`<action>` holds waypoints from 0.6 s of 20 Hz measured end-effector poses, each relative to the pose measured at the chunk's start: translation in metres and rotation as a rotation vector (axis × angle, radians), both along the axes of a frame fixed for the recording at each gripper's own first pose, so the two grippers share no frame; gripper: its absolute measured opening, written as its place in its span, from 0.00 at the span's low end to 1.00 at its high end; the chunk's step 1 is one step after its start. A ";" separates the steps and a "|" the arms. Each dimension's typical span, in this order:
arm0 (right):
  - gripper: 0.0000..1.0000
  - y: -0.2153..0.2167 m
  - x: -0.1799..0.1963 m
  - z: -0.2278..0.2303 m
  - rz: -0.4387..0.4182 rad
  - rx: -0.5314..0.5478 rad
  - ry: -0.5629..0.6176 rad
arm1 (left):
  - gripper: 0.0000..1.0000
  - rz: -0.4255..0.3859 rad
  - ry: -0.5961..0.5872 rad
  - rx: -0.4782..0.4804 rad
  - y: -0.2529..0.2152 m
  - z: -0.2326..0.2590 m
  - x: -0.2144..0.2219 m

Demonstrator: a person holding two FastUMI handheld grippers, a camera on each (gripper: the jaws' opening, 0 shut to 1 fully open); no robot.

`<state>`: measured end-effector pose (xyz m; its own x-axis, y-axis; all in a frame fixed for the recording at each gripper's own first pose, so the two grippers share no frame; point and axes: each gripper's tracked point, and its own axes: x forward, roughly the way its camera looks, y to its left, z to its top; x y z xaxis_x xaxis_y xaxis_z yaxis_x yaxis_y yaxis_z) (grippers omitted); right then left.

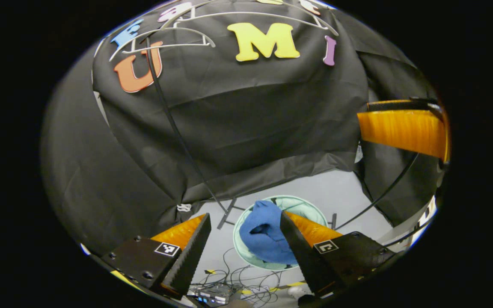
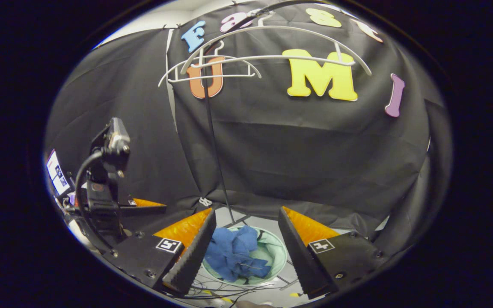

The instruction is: Grasp the clothes on the hanger with both hands and then place them into the laundry hamper below.

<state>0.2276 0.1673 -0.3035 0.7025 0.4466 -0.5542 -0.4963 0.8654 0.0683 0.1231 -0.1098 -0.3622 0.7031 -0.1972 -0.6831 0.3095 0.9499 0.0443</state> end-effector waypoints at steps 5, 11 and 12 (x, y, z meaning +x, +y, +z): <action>0.93 0.001 -0.001 0.015 -0.007 0.007 -0.026 | 0.97 0.035 -0.046 -0.043 0.003 0.025 0.002; 0.93 -0.013 -0.022 0.078 -0.074 0.034 -0.121 | 0.98 0.053 -0.215 -0.081 0.013 0.121 -0.010; 0.93 -0.018 -0.027 0.094 -0.097 0.042 -0.151 | 0.98 0.057 -0.257 -0.090 0.017 0.141 -0.012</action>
